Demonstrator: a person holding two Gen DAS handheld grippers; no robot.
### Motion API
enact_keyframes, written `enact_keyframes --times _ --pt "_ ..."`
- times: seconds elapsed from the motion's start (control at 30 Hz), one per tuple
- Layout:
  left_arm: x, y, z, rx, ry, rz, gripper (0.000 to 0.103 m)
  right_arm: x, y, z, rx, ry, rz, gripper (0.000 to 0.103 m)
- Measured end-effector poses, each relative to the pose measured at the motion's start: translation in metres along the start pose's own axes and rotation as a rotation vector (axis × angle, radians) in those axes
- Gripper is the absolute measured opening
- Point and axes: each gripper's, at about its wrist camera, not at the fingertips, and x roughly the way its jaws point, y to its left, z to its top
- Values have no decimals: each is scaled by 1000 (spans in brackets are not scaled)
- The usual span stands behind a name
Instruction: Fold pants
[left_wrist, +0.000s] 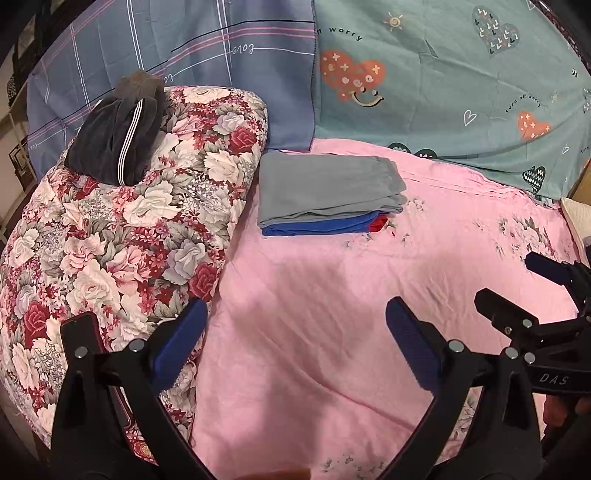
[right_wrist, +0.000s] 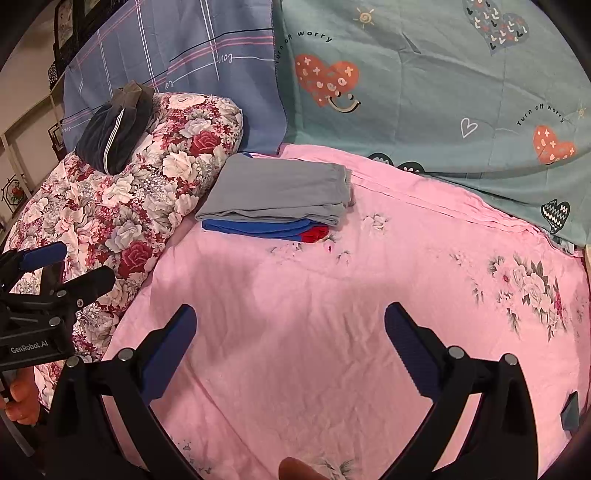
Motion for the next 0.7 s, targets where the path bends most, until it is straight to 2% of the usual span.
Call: enact_keyframes --times 0.7 --pt "1 1 -1 -2 6 -2 99 -1 4 -2 -1 1 -1 102"
